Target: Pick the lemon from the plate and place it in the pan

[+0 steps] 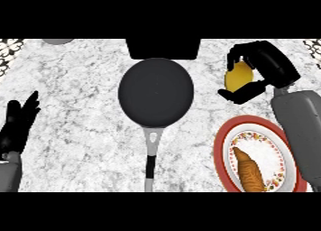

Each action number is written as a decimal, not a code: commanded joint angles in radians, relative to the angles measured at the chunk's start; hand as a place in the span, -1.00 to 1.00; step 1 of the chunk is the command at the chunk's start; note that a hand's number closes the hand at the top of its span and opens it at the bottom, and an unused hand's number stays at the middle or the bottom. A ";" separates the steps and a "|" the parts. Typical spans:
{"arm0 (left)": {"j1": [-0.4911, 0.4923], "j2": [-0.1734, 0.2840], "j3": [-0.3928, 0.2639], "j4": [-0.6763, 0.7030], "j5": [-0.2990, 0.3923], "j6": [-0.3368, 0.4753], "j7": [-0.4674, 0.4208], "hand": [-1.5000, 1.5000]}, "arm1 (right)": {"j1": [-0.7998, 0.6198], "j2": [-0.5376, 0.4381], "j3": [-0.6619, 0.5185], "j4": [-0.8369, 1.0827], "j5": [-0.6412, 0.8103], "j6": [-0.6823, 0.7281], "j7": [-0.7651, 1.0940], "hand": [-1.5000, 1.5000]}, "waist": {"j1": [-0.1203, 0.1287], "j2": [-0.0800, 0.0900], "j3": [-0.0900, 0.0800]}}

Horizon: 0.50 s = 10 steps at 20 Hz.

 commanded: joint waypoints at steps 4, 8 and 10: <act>0.000 0.008 0.009 -0.016 0.015 -0.029 0.007 0.00 | -0.189 0.185 0.004 0.236 0.013 -0.050 0.109 1.00 | 0.015 0.004 0.000; -0.017 -0.010 0.001 -0.009 0.000 -0.007 0.011 0.00 | -0.282 0.283 -0.011 0.418 0.033 -0.154 0.107 1.00 | 0.024 0.009 0.000; 0.011 -0.027 -0.018 -0.054 -0.014 0.004 0.033 0.00 | -0.330 0.321 -0.007 0.475 0.041 -0.172 0.150 1.00 | 0.024 0.006 0.000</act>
